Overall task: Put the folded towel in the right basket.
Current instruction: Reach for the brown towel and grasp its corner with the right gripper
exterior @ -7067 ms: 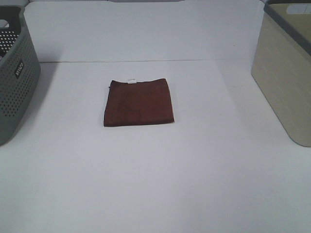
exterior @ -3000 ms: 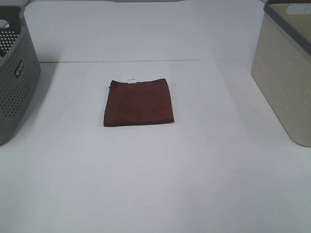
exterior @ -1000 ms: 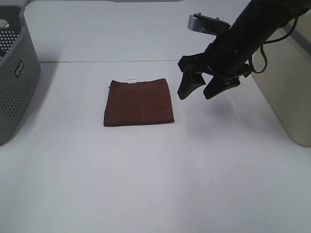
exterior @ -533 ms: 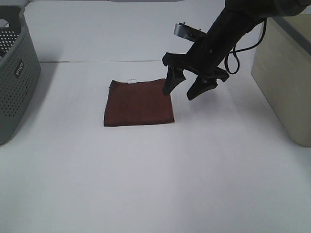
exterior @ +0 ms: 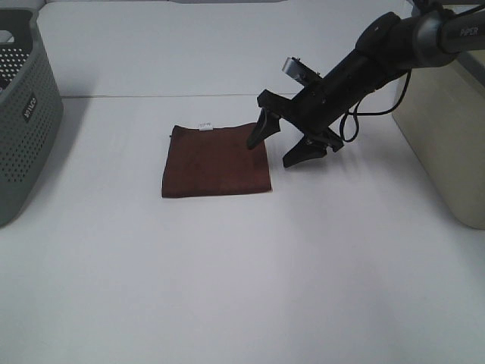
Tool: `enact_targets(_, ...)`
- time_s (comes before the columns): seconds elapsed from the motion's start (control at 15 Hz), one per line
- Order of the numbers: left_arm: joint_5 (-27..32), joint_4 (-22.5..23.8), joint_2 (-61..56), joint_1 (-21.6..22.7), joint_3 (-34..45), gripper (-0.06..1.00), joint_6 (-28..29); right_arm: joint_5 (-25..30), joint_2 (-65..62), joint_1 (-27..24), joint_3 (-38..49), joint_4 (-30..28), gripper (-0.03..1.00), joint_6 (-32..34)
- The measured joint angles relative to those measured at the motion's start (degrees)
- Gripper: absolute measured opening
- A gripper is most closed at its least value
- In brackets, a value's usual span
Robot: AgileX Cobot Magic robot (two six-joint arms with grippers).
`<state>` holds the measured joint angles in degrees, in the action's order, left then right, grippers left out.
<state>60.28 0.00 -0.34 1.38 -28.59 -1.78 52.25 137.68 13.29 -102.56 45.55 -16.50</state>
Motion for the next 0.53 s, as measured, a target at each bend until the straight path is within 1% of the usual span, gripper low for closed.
enact_targets(0.13, 0.0, 0.0, 0.0, 0.0, 0.0, 0.88, 0.0, -2.92, 1.26, 0.0, -0.63, 0.11, 0.81, -1.6)
enact_targets(0.33, 0.0, 0.0, 0.0, 0.0, 0.0, 0.88, 0.0, -3.55, 2.86, 0.0, -2.64, 1.32, 0.81, -2.86)
enact_targets(0.53, 0.0, 0.0, 0.0, 0.0, 0.0, 0.88, 0.0, -3.78, 4.64, 1.2, -4.76, 3.84, 0.76, -2.98)
